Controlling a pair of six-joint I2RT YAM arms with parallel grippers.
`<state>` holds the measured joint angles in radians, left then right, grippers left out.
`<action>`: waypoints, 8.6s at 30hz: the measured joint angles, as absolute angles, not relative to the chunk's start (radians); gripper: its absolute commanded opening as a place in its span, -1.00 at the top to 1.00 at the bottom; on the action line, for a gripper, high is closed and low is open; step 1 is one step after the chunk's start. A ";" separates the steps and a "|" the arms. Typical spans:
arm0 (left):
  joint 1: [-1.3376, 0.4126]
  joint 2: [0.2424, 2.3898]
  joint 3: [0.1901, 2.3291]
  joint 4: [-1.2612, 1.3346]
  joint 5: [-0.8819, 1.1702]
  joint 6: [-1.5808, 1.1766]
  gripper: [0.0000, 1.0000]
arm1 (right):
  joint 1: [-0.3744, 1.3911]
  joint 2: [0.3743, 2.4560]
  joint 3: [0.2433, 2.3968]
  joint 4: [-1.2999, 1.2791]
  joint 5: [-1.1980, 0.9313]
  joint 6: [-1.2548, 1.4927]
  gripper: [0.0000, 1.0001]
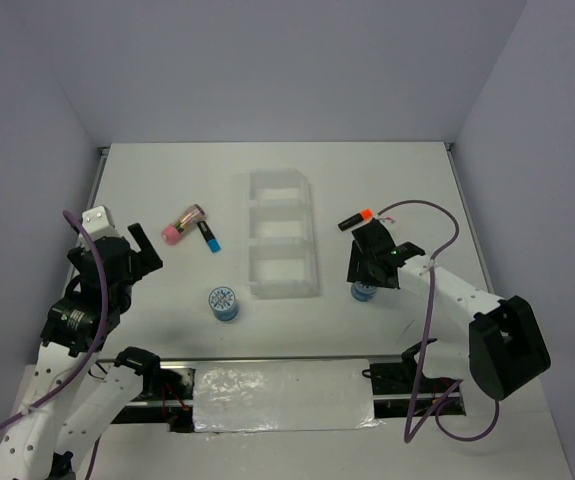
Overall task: Sort the stationery into containers
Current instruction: Pick up the stationery from the center of the board, then place the stationery in the storage box, then pick up the stationery from the center of the board, then place the stationery in the storage box, then pick up the pen from the center of the board.
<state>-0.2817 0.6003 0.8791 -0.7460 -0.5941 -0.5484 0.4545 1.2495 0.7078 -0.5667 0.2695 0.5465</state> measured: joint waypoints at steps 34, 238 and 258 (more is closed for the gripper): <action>-0.282 0.592 0.879 -0.738 -0.576 -0.545 -0.99 | 0.943 1.702 1.537 -0.815 0.395 0.584 0.60; -0.269 0.561 0.891 -0.782 -0.661 -0.577 -0.99 | 0.864 1.694 1.335 -0.681 0.370 0.560 -0.96; -0.269 0.565 0.891 -0.780 -0.654 -0.575 -0.99 | 0.285 1.592 1.211 -0.648 0.376 0.579 -0.23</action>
<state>-0.2687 0.5648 0.8906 -0.7803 -0.6544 -0.5755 0.2852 1.5921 1.2106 -0.6483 0.3759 0.5789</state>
